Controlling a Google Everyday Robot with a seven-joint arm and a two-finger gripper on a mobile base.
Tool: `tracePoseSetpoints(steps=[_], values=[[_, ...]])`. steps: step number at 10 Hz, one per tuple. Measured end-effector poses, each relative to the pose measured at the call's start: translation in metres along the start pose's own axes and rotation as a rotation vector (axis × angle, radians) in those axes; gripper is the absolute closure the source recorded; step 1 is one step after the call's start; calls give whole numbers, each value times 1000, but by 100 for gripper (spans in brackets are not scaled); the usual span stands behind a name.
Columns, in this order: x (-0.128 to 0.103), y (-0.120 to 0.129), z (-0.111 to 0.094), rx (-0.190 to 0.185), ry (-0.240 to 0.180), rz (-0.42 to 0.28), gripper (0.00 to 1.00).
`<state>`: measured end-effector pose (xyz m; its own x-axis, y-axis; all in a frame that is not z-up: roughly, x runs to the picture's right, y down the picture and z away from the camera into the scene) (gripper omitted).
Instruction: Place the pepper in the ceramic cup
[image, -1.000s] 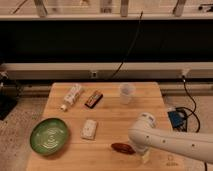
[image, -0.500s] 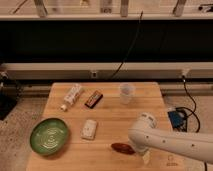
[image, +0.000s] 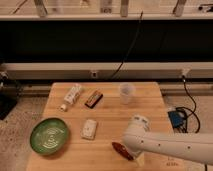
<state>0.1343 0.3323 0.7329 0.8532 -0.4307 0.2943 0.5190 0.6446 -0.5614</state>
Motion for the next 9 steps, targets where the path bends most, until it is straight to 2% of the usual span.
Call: tracePoseSetpoints(steps=[2,4,7,9], values=[[-4,-6,-4,26,-4,16,20],[-6,-8,-5,35,-9,31,20],[-11,-10,-5,36,-23,79,20],[-16,-10,1,22,-30,127,20]])
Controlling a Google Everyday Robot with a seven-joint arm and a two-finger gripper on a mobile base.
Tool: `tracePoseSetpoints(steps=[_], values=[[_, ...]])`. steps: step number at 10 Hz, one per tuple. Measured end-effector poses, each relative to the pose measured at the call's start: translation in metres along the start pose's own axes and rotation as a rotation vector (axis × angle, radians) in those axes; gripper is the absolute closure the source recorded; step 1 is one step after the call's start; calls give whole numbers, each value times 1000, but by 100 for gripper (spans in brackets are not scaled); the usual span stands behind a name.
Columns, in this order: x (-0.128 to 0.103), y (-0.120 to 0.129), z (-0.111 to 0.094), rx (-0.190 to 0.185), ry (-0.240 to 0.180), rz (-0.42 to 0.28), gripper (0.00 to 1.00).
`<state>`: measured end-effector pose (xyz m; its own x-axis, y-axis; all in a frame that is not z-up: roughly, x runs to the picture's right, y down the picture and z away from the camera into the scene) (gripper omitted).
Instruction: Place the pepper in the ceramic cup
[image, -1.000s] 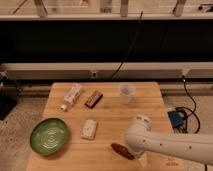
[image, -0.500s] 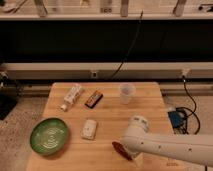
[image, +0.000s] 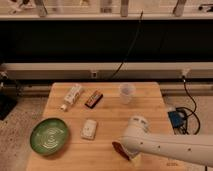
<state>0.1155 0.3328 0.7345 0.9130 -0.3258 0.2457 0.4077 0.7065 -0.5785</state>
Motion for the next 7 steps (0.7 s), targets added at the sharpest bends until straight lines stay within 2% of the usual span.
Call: tracePoseSetpoints(steps=[4,7], values=[[-5,-4,11,-26,-6,89,20],[-5,-8,9,-9,-8,178,20]])
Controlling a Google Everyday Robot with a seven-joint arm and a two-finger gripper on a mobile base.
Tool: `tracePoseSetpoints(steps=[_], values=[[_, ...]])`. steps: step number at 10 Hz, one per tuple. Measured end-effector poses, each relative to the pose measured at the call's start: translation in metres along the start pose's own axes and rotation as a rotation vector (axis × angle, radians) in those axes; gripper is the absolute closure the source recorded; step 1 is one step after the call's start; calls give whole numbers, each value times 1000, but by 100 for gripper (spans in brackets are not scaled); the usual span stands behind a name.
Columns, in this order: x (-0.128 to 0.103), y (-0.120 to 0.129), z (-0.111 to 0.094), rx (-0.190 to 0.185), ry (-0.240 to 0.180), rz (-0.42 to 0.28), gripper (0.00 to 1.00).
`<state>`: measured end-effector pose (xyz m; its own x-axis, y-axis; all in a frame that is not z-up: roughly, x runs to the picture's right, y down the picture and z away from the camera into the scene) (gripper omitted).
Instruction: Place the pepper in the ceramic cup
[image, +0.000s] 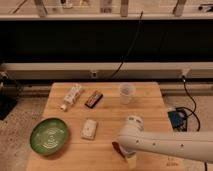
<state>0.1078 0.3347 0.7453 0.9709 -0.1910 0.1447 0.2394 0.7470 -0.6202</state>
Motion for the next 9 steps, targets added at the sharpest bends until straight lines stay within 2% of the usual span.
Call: tracePoseSetpoints(steps=[3,4,9], values=[[-3,-4,-3,17,-16,41,22],[-4,-5,-4,18,-21,50,28],[-10,-9,-4,10,-56,69,79]])
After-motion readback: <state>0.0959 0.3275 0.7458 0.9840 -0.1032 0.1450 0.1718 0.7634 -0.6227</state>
